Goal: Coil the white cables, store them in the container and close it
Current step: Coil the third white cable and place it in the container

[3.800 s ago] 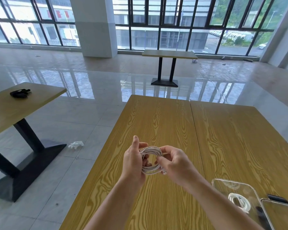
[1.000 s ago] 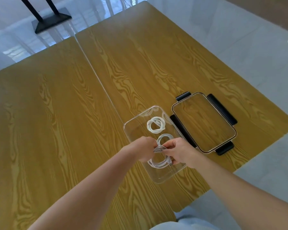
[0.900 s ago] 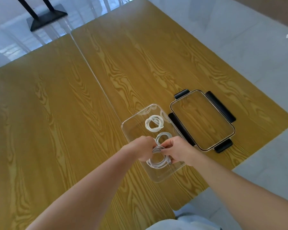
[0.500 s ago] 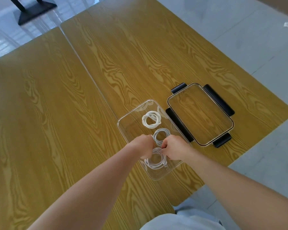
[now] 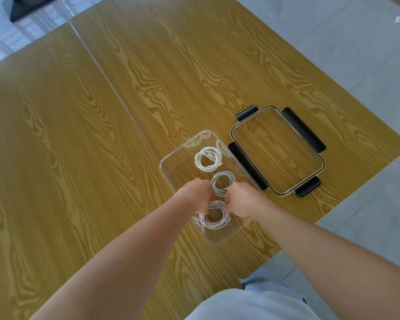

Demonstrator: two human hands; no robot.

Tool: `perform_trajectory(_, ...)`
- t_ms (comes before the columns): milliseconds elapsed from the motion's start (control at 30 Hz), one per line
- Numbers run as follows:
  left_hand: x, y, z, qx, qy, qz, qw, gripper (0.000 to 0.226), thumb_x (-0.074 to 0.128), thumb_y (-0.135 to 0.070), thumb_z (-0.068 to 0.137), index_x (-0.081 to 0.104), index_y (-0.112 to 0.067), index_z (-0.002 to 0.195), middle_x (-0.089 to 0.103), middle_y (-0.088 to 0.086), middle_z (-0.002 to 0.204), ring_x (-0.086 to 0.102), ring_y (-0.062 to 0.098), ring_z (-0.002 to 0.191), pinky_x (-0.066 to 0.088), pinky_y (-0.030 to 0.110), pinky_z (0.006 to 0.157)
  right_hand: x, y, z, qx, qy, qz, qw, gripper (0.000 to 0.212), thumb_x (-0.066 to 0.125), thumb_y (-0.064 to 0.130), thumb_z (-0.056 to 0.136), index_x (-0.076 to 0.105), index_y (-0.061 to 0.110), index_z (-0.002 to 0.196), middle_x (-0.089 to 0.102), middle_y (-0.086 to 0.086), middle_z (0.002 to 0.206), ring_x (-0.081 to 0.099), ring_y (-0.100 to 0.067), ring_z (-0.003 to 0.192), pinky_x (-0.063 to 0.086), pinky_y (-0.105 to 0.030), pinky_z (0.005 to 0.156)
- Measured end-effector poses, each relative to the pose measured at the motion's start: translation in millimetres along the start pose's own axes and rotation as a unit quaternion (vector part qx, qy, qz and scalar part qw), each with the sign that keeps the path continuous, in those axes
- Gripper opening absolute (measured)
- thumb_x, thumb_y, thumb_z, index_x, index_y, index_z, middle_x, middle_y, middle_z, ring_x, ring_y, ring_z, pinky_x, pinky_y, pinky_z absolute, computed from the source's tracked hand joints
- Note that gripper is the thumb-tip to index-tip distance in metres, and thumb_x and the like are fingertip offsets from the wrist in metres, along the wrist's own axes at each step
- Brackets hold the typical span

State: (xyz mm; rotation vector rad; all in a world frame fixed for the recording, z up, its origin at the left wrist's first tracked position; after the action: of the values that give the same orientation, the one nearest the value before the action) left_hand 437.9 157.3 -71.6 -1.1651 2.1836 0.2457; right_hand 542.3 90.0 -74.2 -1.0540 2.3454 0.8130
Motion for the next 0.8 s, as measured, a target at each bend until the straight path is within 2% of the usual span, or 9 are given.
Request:
perform_trajectory(133, -1.8, -1.4, -1.2, 0.003, 0.001, 0.028, 1.000, 0.038, 0.079, -0.027, 0.080, 0.047, -0.015, 0.063, 0.052, -0.001, 0.064, 0.057, 0.019, 0.067, 0.047, 0.029, 0.055, -1.0, 1.2, -2.6, 0.000, 0.020, -0.010, 1.000, 0.019, 0.068, 0.024, 0.092, 0.072, 0.012, 0.106, 0.073, -0.003, 0.095, 0.070, -0.018, 0.076, 0.063, -0.033, 0.073)
perform_trajectory(300, -6.9, -2.4, -4.7, 0.013, -0.009, 0.042, 0.999, 0.034, 0.074, -0.016, 0.082, 0.045, -0.016, 0.063, 0.053, 0.001, 0.066, 0.055, 0.018, 0.062, 0.044, 0.027, 0.051, -3.2, 2.4, -4.9, 0.006, 0.040, -0.037, 0.998, 0.018, 0.059, 0.012, 0.093, 0.076, 0.009, 0.097, 0.076, -0.008, 0.087, 0.074, -0.021, 0.073, 0.062, -0.031, 0.066)
perform_trajectory(400, -10.5, -3.0, -8.6, 0.015, -0.003, 0.040, 0.999, 0.029, 0.067, -0.002, 0.079, 0.046, -0.012, 0.062, 0.050, 0.002, 0.065, 0.050, 0.017, 0.057, 0.039, 0.026, 0.045, -4.1, 2.7, -6.8, 0.015, 0.048, -0.028, 0.998, 0.020, 0.057, 0.009, 0.093, 0.075, 0.009, 0.100, 0.076, -0.008, 0.090, 0.066, -0.019, 0.062, 0.056, -0.028, 0.057)
perform_trajectory(467, -14.4, -2.5, -12.4, 0.012, -0.004, 0.028, 1.000, 0.027, 0.061, 0.004, 0.079, 0.046, -0.010, 0.061, 0.048, 0.003, 0.063, 0.045, 0.017, 0.055, 0.035, 0.025, 0.044, -8.0, 3.3, -10.1, 0.016, 0.049, -0.014, 0.999, 0.019, 0.055, 0.011, 0.093, 0.073, 0.010, 0.099, 0.074, -0.006, 0.089, 0.060, -0.017, 0.062, 0.050, -0.026, 0.054)
perform_trajectory(567, -23.2, -0.6, -18.8, 0.014, -0.024, 0.008, 1.000, 0.019, 0.049, 0.004, 0.082, 0.055, -0.007, 0.068, 0.051, 0.004, 0.064, 0.045, 0.017, 0.053, 0.036, 0.026, 0.043, -17.2, 4.0, -20.2, 0.014, 0.051, 0.029, 0.998, 0.025, 0.050, 0.013, 0.095, 0.058, 0.013, 0.072, 0.056, 0.000, 0.068, 0.047, -0.015, 0.055, 0.039, -0.024, 0.047)
perform_trajectory(633, -29.6, 2.4, -25.1, 0.023, -0.038, -0.023, 0.999, 0.021, 0.045, -0.005, 0.090, 0.064, -0.008, 0.082, 0.063, 0.005, 0.076, 0.057, 0.020, 0.060, 0.049, 0.029, 0.048, -25.6, 5.7, -31.1, 0.006, 0.046, 0.072, 0.996, 0.034, 0.047, 0.013, 0.096, 0.046, 0.017, 0.062, 0.044, 0.003, 0.060, 0.039, -0.013, 0.051, 0.034, -0.023, 0.046)
perform_trajectory(700, -37.4, 6.3, -34.6, 0.025, -0.055, -0.061, 0.996, 0.023, 0.044, -0.017, 0.095, 0.065, -0.016, 0.085, 0.065, 0.002, 0.082, 0.061, 0.019, 0.067, 0.055, 0.032, 0.059, -32.4, 5.6, -42.2, -0.005, 0.049, 0.127, 0.991, 0.035, 0.046, 0.016, 0.097, 0.047, 0.022, 0.062, 0.045, 0.004, 0.059, 0.041, -0.013, 0.052, 0.037, -0.023, 0.051)
perform_trajectory(733, -41.8, 8.2, -40.2, 0.024, -0.064, -0.088, 0.994, 0.024, 0.044, -0.021, 0.096, 0.063, -0.019, 0.081, 0.063, 0.002, 0.080, 0.059, 0.018, 0.065, 0.053, 0.031, 0.058, -34.9, 5.1, -47.3, -0.014, 0.053, 0.162, 0.985, 0.030, 0.048, 0.020, 0.098, 0.054, 0.026, 0.069, 0.056, 0.002, 0.064, 0.051, -0.014, 0.057, 0.045, -0.024, 0.057)
perform_trajectory(800, -50.7, 10.8, -51.8, 0.019, -0.078, -0.163, 0.983, 0.025, 0.045, -0.023, 0.095, 0.066, -0.019, 0.082, 0.067, 0.002, 0.082, 0.060, 0.015, 0.066, 0.051, 0.028, 0.058, -38.7, -0.3, -54.3, -0.013, 0.055, 0.237, 0.970, 0.017, 0.056, 0.031, 0.097, 0.073, 0.026, 0.096, 0.075, -0.006, 0.096, 0.071, -0.022, 0.090, 0.057, -0.031, 0.084)
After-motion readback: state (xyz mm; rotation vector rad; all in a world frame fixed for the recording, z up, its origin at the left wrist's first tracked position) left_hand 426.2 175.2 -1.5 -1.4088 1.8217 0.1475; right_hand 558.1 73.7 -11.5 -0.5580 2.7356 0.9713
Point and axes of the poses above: each hand's wrist, its own z-axis towards the middle knuckle, its own x-axis out of the palm, y = z × x, the point moved 6 cm from there along z, towards the middle knuckle
